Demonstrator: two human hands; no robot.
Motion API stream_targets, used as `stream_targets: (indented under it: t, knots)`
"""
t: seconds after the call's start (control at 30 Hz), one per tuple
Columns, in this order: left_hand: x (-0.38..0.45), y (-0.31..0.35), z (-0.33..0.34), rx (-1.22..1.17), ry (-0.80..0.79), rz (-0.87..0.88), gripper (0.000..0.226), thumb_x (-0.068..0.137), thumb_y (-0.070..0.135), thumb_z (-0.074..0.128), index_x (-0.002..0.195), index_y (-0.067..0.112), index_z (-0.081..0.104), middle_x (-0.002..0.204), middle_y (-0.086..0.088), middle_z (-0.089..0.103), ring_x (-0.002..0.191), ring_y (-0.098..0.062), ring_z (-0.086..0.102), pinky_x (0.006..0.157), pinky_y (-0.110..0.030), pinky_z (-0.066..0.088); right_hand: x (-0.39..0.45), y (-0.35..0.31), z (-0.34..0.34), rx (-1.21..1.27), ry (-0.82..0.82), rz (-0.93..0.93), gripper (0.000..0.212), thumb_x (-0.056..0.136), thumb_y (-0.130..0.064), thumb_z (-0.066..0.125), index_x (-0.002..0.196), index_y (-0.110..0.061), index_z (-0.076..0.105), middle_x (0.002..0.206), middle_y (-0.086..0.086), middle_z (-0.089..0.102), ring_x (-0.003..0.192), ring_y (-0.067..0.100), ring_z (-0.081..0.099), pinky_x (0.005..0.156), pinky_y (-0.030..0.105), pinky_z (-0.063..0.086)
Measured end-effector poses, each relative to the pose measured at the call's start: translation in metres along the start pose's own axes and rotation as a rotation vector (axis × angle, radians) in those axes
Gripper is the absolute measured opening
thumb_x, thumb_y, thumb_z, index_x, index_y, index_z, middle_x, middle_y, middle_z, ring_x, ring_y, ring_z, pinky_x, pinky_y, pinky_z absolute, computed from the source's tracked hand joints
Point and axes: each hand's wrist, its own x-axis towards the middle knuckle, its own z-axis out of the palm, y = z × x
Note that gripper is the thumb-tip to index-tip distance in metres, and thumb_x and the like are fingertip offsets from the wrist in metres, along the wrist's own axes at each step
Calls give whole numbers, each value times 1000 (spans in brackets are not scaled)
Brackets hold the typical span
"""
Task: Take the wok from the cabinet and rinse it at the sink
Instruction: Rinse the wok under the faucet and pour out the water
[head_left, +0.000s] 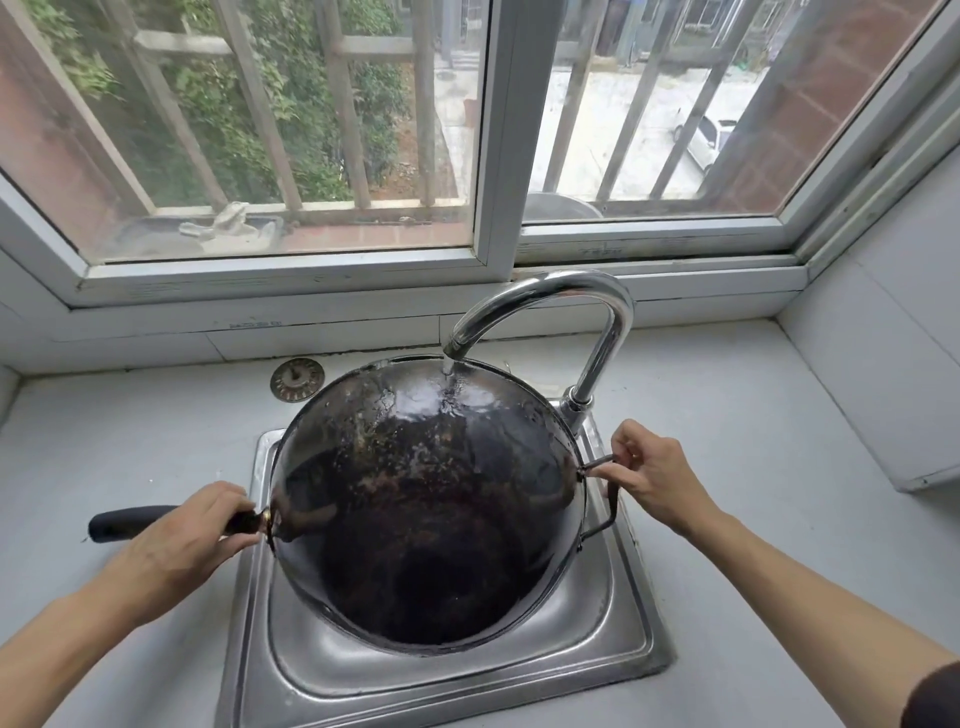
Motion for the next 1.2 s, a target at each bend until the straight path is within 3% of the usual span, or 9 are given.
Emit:
stream_targets:
  t: [0.1,0.23,0.3,0.4,0.5,0.8,1.0,1.1,1.2]
  knots:
    - [10,0,-1,30,27,56,27,75,14,80,94,6,62,94,-4,59,84,-29,63,72,-42,55,0,3,-3,25,11,27,41,69,-44,80,70,-24,44,61,8,46,65,45,61,59,58,53]
    - [22,2,-2,60,52,147,52,89,55,43,96,7,62,96,-1,58,83,-18,58,72,-33,53,-3,6,-10,35,20,33,40,68,-45,80,68,-27,44,58,-3,45,58,34,62,54,41,55]
    - [28,1,-3,73,42,164,60,90,62,33,96,9,61,97,0,58,83,-17,58,71,-32,53,-4,7,-13,35,26,44,39,68,-41,80,68,-25,44,56,-4,47,57,34,63,54,43,53]
    - [38,0,-4,76,40,167,46,87,52,45,98,10,59,99,0,57,86,-21,60,74,-38,54,-5,11,-17,48,41,74,40,69,-39,80,69,-21,44,60,14,54,66,45,65,59,48,52]
    - [49,0,-4,92,46,200,29,82,31,73,98,12,57,99,1,55,86,-23,61,73,-40,55,-5,13,-19,62,38,102,38,69,-39,78,69,-23,44,71,30,58,69,46,67,63,50,53]
    - [71,-1,-7,113,55,260,32,75,17,80,96,12,57,97,0,55,83,-22,59,70,-40,55,-3,32,-21,81,61,168,39,76,-18,83,69,-24,45,63,17,55,67,42,70,54,28,50]
    - [77,1,-4,123,91,316,25,83,32,66,96,13,56,98,0,55,85,-18,56,74,-30,48,-3,40,-25,87,41,176,37,73,-25,84,73,-21,48,63,6,60,65,40,70,66,59,57]
    - [76,5,-2,132,93,284,30,77,18,80,94,12,56,96,-3,57,81,-25,61,66,-39,54,-2,39,-27,87,39,181,37,74,-25,83,82,-25,47,71,18,63,65,43,69,67,63,55]
    - [74,8,-3,161,108,313,26,79,22,77,91,8,58,94,-5,58,80,-27,62,66,-40,55,-1,34,-30,79,4,151,43,71,-43,81,89,-26,46,73,20,63,65,39,70,67,62,55]
